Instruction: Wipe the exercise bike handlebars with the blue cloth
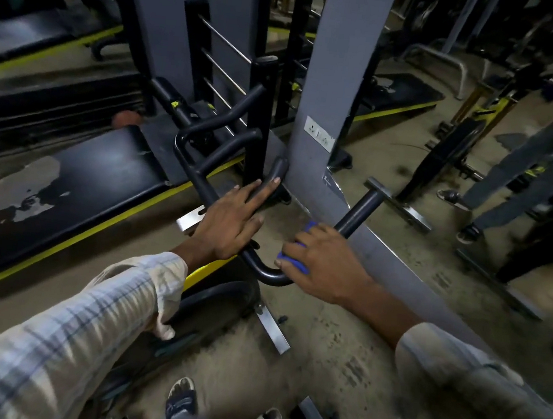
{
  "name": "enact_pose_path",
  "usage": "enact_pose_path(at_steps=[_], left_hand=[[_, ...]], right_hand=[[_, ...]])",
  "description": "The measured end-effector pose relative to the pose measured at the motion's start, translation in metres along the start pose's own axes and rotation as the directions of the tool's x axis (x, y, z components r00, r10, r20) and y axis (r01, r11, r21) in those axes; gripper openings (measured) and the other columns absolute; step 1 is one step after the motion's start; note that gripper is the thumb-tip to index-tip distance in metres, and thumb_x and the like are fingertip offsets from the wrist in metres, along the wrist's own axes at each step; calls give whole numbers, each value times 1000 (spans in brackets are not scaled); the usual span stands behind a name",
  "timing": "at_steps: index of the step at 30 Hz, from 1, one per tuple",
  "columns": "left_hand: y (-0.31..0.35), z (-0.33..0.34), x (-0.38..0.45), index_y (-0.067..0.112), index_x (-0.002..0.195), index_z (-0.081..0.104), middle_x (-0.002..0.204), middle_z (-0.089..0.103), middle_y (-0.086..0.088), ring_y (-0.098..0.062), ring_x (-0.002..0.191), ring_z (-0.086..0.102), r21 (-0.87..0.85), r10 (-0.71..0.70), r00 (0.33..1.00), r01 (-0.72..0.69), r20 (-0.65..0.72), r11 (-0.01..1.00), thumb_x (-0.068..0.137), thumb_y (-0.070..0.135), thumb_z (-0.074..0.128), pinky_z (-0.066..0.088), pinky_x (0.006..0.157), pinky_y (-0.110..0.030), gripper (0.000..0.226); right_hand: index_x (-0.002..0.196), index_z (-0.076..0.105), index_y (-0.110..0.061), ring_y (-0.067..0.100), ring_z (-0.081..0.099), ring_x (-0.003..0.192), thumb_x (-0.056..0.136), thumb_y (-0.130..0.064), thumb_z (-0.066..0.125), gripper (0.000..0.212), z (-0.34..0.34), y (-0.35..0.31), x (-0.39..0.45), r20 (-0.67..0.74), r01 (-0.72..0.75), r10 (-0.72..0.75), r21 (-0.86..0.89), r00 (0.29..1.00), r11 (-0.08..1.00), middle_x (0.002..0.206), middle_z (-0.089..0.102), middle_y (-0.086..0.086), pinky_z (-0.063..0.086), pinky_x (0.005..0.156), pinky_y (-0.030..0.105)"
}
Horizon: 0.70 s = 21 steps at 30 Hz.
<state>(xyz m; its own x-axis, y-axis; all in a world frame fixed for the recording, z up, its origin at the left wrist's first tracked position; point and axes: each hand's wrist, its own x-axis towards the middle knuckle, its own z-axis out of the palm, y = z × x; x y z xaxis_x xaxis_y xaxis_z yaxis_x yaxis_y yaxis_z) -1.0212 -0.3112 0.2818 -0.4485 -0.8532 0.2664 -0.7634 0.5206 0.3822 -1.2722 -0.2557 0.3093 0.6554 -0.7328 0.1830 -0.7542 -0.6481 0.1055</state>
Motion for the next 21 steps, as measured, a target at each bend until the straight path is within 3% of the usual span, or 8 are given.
enact_pose_path(at_steps=[4, 8, 14, 17, 21], left_hand=[[-1, 0, 0, 34, 170, 3, 161, 43, -18, -36, 141, 47, -3, 28, 999, -28, -33, 1000, 107, 41, 38, 34, 122, -53, 73], [-3, 1, -1, 33, 170, 3, 159, 45, -18, -36, 142, 48, -7, 45, 998, -46, -53, 999, 107, 41, 35, 30, 126, -52, 72], [-7, 2, 1, 34, 170, 2, 160, 45, -19, -35, 142, 49, -15, 59, 996, -60, -60, 998, 104, 39, 36, 31, 126, -52, 74], [-9, 1, 2, 34, 170, 1, 169, 29, -20, -37, 148, 42, -23, 79, 997, -79, -24, 997, 102, 41, 43, 32, 125, -55, 80], [-16, -11, 29, 23, 171, 6, 176, 3, -21, -42, 158, 24, 15, 210, 977, -211, 37, 977, 97, 46, 56, 28, 128, -54, 92]], right_hand=[[100, 72, -22, 29, 68, 90, 104, -49, 44, 39, -6, 32, 4, -26, -15, 14, -69, 1000, 997, 94, 70, 4, 50, 95, 42], [99, 73, -25, 30, 67, 99, 102, -48, 43, 38, -29, 64, 11, 47, -166, 179, -208, 983, 964, 103, 72, 3, 40, 112, 46], [96, 70, -30, 17, 64, 95, 102, -54, 44, 36, -4, 8, 8, 110, -143, 148, -54, 983, 988, 93, 68, -7, 34, 119, 42], [92, 72, -29, 20, 66, 92, 101, -51, 45, 35, -11, 24, 13, 98, -131, 147, -156, 984, 979, 93, 71, -6, 35, 112, 42], [90, 74, -28, 27, 67, 90, 98, -49, 46, 36, -32, 49, 26, 113, -239, 282, -292, 953, 926, 91, 73, -1, 39, 106, 45]])
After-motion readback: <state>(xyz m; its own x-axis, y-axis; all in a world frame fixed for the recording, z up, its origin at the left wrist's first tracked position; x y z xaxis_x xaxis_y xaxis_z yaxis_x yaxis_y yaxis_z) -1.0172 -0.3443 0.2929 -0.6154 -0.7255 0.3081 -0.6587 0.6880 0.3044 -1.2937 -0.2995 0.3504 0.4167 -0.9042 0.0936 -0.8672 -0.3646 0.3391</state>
